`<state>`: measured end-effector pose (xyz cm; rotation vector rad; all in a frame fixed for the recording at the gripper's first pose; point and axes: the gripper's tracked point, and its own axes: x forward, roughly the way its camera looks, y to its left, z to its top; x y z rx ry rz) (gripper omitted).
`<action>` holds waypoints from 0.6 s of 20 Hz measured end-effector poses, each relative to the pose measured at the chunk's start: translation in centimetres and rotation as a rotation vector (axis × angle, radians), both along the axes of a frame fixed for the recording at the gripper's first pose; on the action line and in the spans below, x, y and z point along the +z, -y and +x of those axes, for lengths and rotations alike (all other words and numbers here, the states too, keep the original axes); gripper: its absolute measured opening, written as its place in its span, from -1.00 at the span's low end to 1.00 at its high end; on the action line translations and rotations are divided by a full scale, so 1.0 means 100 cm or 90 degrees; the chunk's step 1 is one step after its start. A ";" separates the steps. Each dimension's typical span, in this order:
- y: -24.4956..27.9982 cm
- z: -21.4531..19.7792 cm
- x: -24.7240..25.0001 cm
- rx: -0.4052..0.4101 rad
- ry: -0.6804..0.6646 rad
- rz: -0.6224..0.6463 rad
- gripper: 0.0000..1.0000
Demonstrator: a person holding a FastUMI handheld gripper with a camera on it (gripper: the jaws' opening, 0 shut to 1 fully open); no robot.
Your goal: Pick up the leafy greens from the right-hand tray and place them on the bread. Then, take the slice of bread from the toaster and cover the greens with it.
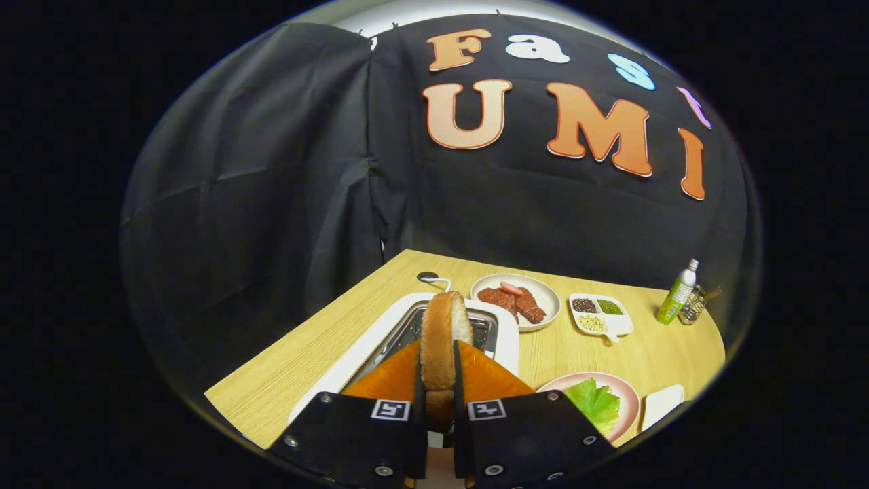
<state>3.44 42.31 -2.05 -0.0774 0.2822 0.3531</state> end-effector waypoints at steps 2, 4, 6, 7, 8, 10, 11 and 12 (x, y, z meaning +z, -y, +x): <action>0.000 -0.003 0.009 0.009 0.001 0.023 -0.71; 0.004 -0.006 0.020 0.018 0.009 0.036 -0.71; 0.006 -0.009 0.031 0.025 0.017 0.047 -0.72; 0.009 -0.010 0.037 0.026 0.022 0.053 -0.71; 0.011 -0.011 0.042 0.028 0.026 0.059 -0.71; 0.018 -0.014 0.054 0.030 0.033 0.075 -0.71; 0.023 -0.015 0.059 0.031 0.038 0.083 -0.71; 0.027 -0.016 0.064 0.030 0.041 0.090 -0.71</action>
